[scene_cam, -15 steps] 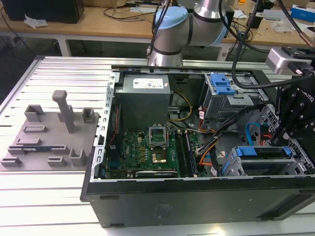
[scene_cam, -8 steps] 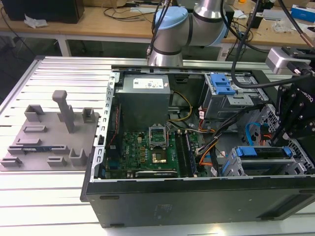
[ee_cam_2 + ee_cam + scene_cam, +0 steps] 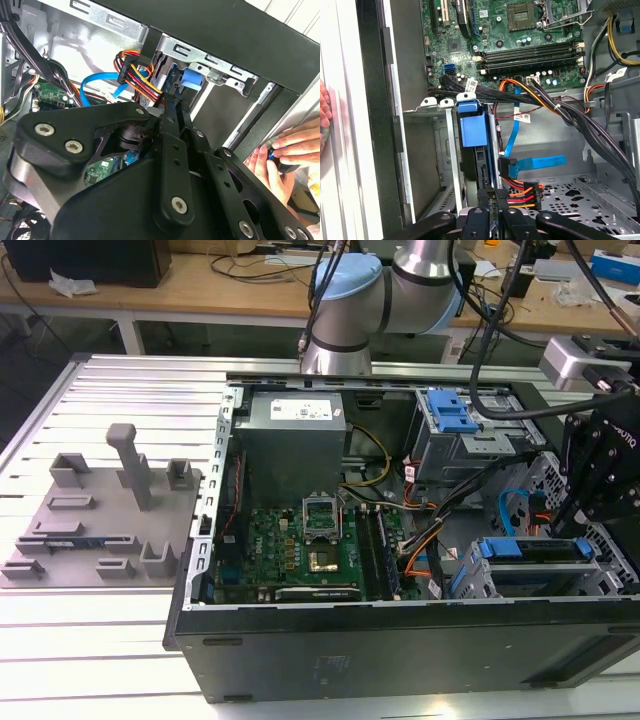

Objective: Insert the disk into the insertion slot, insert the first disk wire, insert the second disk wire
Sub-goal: 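Insert the first disk wire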

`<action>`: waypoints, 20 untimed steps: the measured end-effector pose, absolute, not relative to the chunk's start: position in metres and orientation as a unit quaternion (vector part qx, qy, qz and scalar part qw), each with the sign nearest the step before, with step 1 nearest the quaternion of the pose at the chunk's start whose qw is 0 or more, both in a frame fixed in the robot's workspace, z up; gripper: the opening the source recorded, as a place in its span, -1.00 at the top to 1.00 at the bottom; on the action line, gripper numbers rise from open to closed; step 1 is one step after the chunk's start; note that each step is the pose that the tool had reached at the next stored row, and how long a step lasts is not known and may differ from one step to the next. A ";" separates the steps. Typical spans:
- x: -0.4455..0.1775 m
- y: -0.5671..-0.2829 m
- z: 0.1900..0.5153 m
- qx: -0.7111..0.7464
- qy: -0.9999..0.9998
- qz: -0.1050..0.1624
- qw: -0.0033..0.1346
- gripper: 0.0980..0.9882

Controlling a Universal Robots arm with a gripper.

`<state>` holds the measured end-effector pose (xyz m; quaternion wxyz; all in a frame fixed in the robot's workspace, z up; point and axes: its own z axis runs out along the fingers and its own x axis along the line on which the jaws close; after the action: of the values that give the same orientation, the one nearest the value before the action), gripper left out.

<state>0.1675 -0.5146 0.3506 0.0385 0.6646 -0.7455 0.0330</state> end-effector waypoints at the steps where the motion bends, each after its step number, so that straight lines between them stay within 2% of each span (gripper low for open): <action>1: 0.167 -0.515 0.351 0.665 -0.746 0.033 0.039 0.85; 20: 0.167 -0.518 0.345 0.665 -0.746 0.033 0.039 0.85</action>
<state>0.1670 -0.5179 0.3449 0.0386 0.6645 -0.7455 0.0330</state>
